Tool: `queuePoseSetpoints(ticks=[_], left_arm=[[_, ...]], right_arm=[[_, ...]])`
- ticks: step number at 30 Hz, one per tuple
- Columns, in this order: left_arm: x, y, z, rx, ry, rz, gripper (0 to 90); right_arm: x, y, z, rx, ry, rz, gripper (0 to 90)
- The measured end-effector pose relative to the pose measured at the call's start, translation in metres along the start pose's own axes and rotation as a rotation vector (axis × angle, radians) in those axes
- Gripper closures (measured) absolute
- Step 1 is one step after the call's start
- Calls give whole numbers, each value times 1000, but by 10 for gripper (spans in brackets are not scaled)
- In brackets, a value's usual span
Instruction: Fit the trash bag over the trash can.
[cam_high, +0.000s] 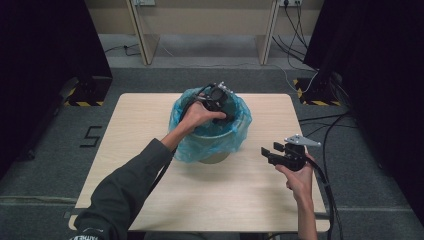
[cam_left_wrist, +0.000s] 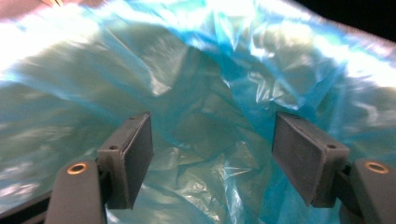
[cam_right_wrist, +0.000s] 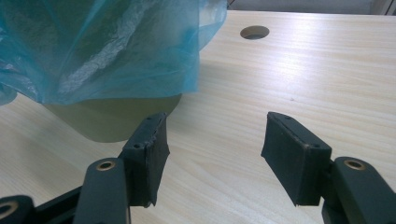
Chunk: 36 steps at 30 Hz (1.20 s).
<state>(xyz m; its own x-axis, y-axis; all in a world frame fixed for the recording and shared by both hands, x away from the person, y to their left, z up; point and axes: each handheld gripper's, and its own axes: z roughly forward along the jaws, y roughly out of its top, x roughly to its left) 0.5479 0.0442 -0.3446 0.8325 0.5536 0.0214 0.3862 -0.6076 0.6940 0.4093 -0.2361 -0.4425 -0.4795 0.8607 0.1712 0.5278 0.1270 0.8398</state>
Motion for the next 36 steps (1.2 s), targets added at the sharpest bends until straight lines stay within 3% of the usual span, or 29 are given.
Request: queuePoseSetpoints(ticks=[9, 11, 15, 21, 26, 30, 36], left_arm=[[5, -7, -47, -97, 5, -5, 276], [5, -14, -58, -123, -14, -10, 274], [8, -29, -81, -174, -5, -13, 271], [9, -63, -115, -236, -15, -15, 267], [7, -90, -139, -288, -13, -21, 259], [6, -111, -150, -307, 9, -19, 258], [6, -141, -152, -308, 28, -27, 240]], right_arm=[[2, -1, 3, 3, 3, 1, 401], [2, -1, 3, 7, 3, -3, 401], [3, -2, 4, 10, -1, -4, 399], [4, -6, 8, 30, -4, -12, 398], [2, -15, 14, 70, -39, -25, 390], [-1, -23, 19, 112, -82, -37, 368], [-5, -33, 23, 149, -98, -35, 339]])
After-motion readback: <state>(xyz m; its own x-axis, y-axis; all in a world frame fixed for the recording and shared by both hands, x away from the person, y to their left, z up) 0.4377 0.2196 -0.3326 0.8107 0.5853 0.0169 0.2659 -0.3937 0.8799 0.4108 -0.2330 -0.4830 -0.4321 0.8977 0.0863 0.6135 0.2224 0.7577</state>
